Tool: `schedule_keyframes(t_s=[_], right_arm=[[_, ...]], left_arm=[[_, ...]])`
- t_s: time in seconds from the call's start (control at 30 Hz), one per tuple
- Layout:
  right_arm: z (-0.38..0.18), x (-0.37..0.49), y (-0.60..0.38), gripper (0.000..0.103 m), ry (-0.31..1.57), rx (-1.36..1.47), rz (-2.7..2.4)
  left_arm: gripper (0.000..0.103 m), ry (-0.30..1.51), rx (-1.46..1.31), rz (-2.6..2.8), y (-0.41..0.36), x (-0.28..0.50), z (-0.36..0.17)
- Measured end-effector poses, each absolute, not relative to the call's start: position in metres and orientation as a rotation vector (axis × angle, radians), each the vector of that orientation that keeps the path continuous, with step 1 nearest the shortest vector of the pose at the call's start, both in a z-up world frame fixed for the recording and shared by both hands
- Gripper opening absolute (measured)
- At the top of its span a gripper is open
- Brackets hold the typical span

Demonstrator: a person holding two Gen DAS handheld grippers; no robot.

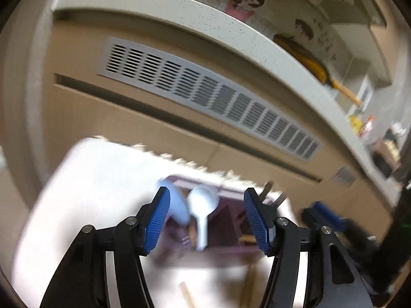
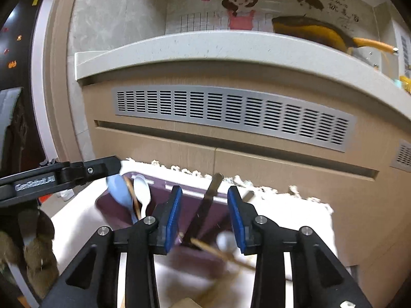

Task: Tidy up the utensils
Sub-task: 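Move the open right gripper toward the remaining chopsticks on the table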

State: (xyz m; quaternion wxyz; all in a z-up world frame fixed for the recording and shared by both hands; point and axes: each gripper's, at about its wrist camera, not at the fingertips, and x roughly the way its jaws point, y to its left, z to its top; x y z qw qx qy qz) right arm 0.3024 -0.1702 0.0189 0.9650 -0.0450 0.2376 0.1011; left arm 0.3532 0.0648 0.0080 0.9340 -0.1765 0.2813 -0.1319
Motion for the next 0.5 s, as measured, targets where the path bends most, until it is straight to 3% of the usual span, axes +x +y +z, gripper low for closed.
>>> schedule_keyframes(t_s=[0.07,0.1,0.5], right_arm=[[0.014,0.284,-0.177,0.057,0.502,-0.117,0.209],[0.011,0.278,-0.178,0.058,0.515,-0.128,0.212],[-0.088,0.281,-0.181,0.060,0.939,-0.090,0.224]], left_arm=[[0.062,0.607,-0.286,-0.210,0.061,0.337,0.005],[0.062,0.631,-0.248,-0.188,0.057,0.327,0.001],[0.063,0.888,-0.062,-0.202,0.023,0.265,-0.069]])
